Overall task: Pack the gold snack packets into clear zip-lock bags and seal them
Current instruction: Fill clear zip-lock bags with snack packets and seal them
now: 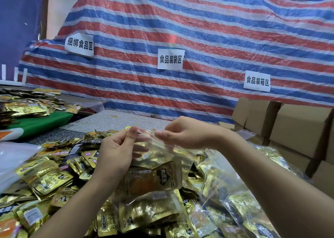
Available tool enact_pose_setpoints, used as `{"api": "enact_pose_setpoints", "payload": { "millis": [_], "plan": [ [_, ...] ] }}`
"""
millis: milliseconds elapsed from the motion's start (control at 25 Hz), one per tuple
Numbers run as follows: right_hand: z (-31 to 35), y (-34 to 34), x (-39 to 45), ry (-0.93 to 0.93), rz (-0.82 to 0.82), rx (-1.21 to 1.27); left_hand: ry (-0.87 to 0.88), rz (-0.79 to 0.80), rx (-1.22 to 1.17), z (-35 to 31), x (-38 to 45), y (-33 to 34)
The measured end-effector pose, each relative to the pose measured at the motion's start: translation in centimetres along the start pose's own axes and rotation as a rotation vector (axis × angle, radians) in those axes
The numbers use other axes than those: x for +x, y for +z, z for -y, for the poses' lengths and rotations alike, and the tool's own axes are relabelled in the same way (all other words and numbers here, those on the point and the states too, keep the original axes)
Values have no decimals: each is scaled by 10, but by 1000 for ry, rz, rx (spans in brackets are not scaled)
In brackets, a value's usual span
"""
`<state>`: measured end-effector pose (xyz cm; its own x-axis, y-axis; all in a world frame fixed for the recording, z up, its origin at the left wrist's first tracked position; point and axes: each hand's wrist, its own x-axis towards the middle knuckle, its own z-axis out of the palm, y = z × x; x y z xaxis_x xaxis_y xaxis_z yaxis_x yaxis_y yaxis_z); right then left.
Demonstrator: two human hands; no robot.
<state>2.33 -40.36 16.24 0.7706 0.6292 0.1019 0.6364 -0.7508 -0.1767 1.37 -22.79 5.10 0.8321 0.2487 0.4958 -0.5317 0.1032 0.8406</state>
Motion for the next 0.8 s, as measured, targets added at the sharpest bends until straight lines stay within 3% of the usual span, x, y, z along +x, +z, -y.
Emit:
{"api": "enact_pose_setpoints", "payload": {
  "millis": [120,440,800],
  "plan": [
    [-3,-7,-13,-61,-54,-80,17,-13,-20,-12,3,5],
    [32,-73,-52,-197,-379,3,207,19,-119,-97,11,27],
    [26,-67,-64,-85,-338,-120,167,18,66,-83,9,31]
  ]
}}
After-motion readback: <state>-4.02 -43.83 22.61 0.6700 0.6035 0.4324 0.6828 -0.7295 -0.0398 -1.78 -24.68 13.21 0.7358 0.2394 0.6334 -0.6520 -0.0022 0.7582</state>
